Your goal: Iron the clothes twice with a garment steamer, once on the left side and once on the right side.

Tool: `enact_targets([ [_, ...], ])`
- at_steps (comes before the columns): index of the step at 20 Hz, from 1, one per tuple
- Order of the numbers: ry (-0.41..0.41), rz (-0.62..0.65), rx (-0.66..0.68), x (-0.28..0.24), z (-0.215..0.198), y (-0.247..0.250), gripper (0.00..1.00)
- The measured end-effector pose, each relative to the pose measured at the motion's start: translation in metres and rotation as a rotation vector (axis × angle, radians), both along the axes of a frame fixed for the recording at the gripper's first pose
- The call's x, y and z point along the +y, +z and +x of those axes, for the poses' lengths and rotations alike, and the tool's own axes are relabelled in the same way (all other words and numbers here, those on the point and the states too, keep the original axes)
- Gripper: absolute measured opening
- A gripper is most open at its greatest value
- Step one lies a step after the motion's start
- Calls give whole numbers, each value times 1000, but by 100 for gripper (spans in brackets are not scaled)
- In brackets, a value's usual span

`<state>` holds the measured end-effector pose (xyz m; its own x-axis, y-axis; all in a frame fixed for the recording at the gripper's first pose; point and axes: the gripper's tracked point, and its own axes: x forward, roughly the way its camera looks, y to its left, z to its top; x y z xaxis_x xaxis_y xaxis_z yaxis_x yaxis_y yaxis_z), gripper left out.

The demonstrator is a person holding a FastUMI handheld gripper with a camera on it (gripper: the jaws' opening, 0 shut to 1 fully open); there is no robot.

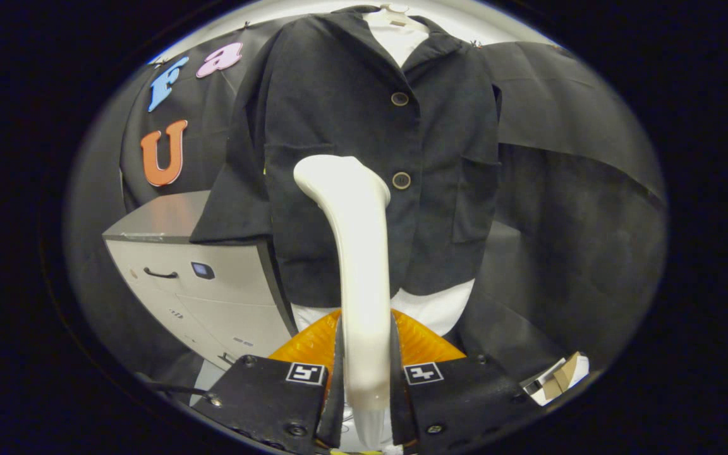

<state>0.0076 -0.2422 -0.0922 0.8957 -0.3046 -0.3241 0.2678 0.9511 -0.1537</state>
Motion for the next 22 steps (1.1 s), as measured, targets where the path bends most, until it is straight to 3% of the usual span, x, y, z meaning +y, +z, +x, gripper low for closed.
enact_targets([
  [15, -20, 25, 102, -7, -4, -61, 32],
  [22, -5, 87, 58, -6, -24, -31, 32],
])
